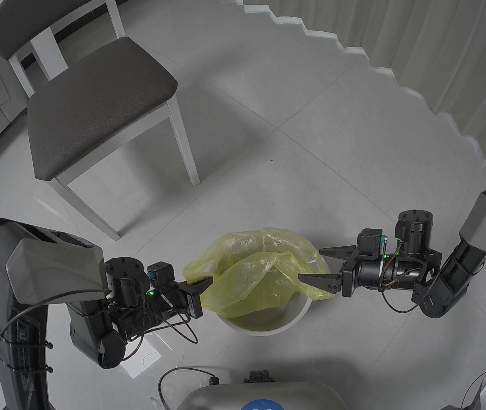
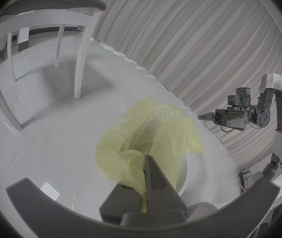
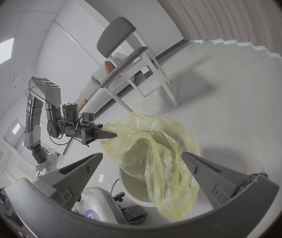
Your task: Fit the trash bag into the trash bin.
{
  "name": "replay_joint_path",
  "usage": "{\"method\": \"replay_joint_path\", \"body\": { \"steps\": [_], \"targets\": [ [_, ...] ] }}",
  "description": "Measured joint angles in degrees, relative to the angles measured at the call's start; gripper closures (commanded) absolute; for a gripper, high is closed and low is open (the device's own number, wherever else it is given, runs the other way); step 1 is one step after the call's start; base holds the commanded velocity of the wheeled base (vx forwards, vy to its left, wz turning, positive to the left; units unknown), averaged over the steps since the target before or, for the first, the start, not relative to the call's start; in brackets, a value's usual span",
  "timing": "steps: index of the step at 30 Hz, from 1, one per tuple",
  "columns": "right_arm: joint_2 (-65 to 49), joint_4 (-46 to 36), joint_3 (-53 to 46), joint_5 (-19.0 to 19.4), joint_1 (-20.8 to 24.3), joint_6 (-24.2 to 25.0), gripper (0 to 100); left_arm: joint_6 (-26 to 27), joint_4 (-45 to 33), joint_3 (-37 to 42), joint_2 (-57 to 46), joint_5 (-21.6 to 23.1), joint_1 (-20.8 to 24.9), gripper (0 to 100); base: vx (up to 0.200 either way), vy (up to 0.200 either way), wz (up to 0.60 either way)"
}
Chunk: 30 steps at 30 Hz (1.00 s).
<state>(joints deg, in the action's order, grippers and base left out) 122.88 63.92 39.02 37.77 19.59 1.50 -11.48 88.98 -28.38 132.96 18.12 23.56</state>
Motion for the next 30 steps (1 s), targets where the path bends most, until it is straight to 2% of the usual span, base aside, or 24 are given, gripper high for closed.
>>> {"method": "replay_joint_path", "body": {
  "steps": [11, 30],
  "targets": [
    [3.7, -0.8, 2.9, 0.0, 1.8, -0.1, 0, 0.0, 0.0, 0.3, -0.6, 0.0, 0.4, 100, 0.000, 0.000, 0.00],
    [9.2, -0.8, 5.8, 0.0, 0.9, -1.0, 0, -0.8, 0.0, 1.0, -0.5, 0.2, 0.6, 100, 0.000, 0.000, 0.00]
  ]
}}
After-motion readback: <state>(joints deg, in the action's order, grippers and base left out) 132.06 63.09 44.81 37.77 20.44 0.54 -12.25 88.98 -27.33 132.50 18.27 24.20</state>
